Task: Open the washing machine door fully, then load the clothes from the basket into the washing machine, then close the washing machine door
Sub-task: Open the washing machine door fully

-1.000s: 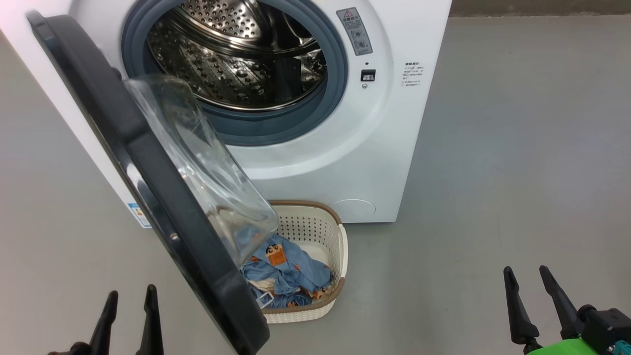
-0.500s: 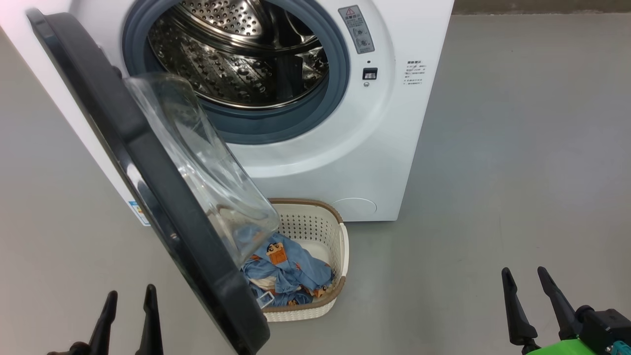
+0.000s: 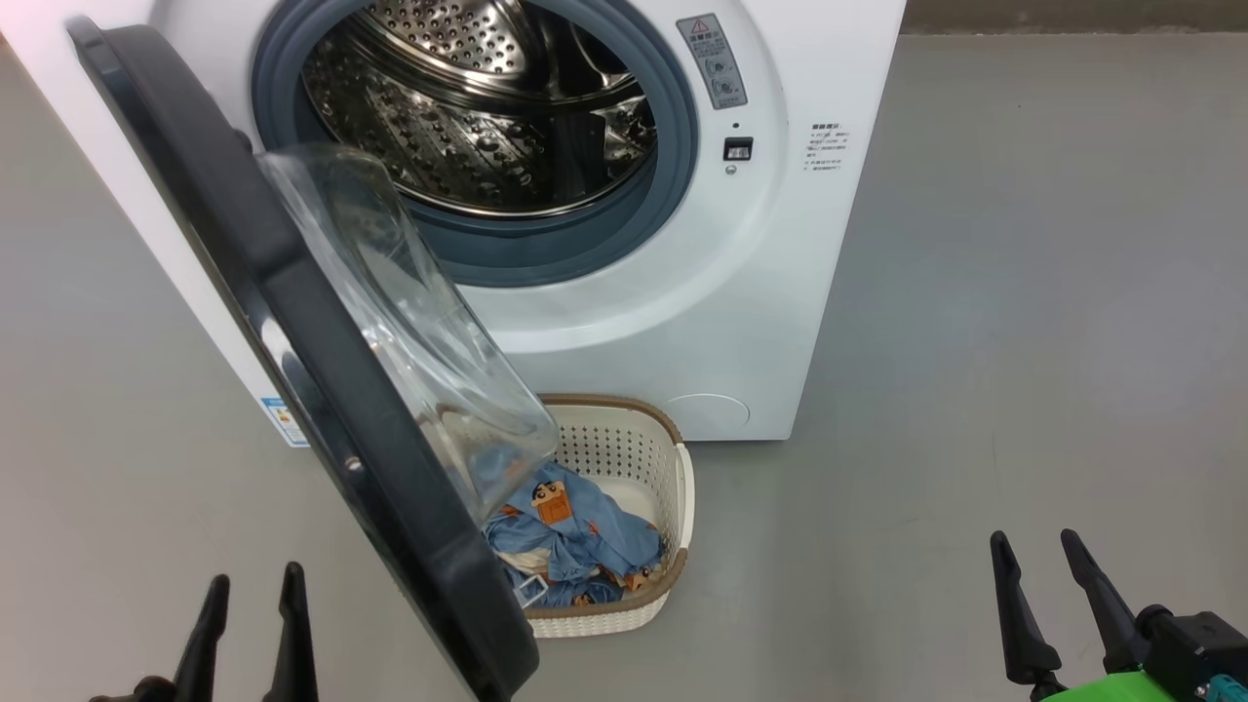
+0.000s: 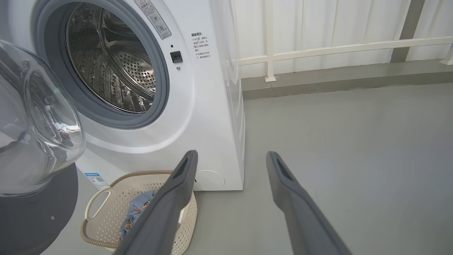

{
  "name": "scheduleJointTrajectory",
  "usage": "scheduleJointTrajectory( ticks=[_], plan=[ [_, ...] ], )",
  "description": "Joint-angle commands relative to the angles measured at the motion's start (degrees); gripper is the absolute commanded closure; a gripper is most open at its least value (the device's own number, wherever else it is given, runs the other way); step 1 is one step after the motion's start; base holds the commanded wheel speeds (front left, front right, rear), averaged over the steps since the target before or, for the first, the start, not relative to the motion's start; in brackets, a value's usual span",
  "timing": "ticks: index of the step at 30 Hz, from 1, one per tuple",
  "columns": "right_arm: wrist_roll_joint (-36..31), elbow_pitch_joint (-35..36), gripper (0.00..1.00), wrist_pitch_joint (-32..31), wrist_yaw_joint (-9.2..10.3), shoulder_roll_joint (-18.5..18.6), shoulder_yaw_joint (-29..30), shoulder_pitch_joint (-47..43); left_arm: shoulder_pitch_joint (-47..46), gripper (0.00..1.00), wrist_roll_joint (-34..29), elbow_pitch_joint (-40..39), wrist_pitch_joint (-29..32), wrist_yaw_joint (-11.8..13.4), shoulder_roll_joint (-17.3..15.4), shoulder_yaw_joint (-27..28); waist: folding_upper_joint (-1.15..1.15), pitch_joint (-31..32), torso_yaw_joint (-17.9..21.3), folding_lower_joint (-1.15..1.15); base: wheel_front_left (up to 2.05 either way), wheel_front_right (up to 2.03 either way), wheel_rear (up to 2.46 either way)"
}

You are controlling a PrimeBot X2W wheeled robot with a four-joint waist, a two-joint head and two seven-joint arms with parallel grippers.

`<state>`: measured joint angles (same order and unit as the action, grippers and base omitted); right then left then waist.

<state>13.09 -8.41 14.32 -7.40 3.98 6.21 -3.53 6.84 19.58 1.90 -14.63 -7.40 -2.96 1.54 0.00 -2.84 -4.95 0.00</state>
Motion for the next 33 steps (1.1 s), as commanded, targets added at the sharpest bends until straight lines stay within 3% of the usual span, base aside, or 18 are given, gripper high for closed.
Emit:
scheduleJointTrajectory(
  ticks=[1, 7, 17, 26, 30, 33],
  plan=[
    [-0.02, 1.06, 0.0, 0.68, -0.09, 0.94, -1.65, 0.99, -1.82, 1.0, 0.43, -1.26, -0.37, -0.09, -0.57, 1.91, 0.0, 0.04, -0.01, 0.0, 0.0, 0.0, 0.0],
    [-0.1, 1.04, 0.0, 0.68, -0.09, 0.94, -1.61, 0.99, -1.76, 1.0, 0.84, -1.04, -0.37, -0.09, -0.77, 2.85, 0.0, 0.23, -0.01, 0.0, 0.0, 0.0, 0.0],
    [-0.16, 1.02, 0.0, 0.68, -0.09, 0.88, -1.39, 0.6, -3.4, 1.0, 1.04, -2.35, -0.37, -0.09, -0.27, 10.04, 0.0, 0.83, -0.16, 0.0, 0.0, 0.0, 0.0],
    [-0.1, 1.07, 0.0, 0.68, -0.09, 0.7, -1.29, -0.43, -10.8, 1.0, -1.23, -13.2, -0.37, -0.09, -1.95, 18.25, 0.0, 2.06, -1.44, 0.0, 0.0, 0.0, 0.0],
    [-0.06, 1.02, 0.0, 0.68, -0.09, 0.59, -1.11, -0.99, -14.03, 1.0, -1.92, -18.68, 0.22, -0.07, -2.91, 16.71, 0.0, 2.67, -2.23, 0.0, 0.0, 0.0, 0.0],
    [0.04, 0.92, 0.0, 0.68, -0.09, 0.49, -0.84, -1.58, -16.56, 1.0, -1.48, -24.88, 4.0, -0.04, -2.19, 11.79, 0.0, 2.97, -3.25, 0.0, 0.0, 0.0, 0.0]
  ],
)
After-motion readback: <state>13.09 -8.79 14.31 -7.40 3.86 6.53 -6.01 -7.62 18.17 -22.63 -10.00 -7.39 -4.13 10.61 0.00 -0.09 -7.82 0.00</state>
